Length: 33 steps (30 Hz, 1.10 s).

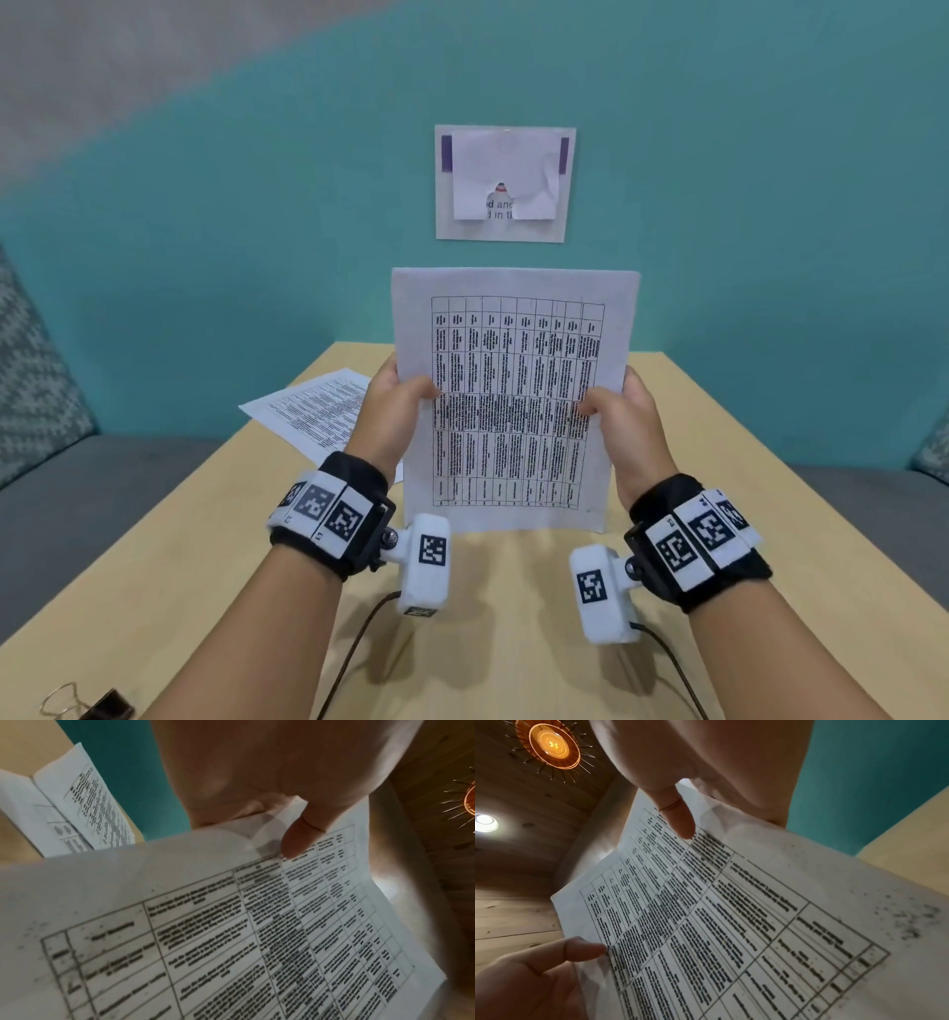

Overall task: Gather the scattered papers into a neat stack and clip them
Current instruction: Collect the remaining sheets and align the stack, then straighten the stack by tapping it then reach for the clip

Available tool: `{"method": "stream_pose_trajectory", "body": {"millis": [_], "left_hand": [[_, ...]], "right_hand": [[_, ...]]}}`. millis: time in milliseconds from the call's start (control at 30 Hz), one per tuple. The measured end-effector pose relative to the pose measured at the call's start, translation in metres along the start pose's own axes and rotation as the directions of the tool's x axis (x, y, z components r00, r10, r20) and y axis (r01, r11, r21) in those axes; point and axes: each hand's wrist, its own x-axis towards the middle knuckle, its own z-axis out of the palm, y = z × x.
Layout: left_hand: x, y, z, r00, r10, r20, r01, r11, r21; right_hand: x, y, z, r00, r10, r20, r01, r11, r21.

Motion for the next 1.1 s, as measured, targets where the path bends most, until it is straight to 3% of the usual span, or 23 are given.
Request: {"method": "stream_pose_trajectory", "body": {"millis": [233, 433, 600, 800, 1000, 1067, 1100], "left_hand": [[0.000, 0.007, 0.003, 1.000, 0.023, -0.020, -0.024, 0.998, -0.066], [-0.002, -0.010, 0.001, 0.994, -0.095, 0.060, 0.095, 0.995, -0.009], [0.003, -0.017, -0.002, 0.992, -0.105, 0.065, 0.105, 0.994, 0.016], [0.006, -0.018, 0.003, 0.997, -0.065, 0.030, 0.064, 0.998, 0.023], [0.036, 0.003, 0.014, 0.999, 0.046, 0.028, -0.050, 0.984, 0.168], [0.061, -0.001, 0.007, 1.000, 0.013, -0.011, -0.009, 0.948, 0.317], [0.073, -0.009, 0.001, 1.000, -0.019, -0.021, 0.027, 0.883, 0.468]], "right_hand": [[0.002, -0.008, 0.000, 0.997, -0.072, -0.029, 0.073, 0.997, 0.020], [0.002, 0.011, -0.002, 0.997, 0.069, -0.021, -0.069, 0.998, -0.003], [0.004, 0.014, -0.005, 0.996, 0.084, 0.024, -0.084, 0.996, -0.004], [0.003, 0.013, -0.007, 0.997, -0.044, 0.063, 0.051, 0.993, -0.102], [0.016, 0.012, -0.030, 0.973, -0.160, -0.165, 0.131, 0.976, -0.176], [0.023, 0.011, -0.046, 0.952, -0.145, -0.269, 0.107, 0.983, -0.152], [0.026, 0.010, -0.054, 0.942, -0.130, -0.309, 0.093, 0.987, -0.129]]}}
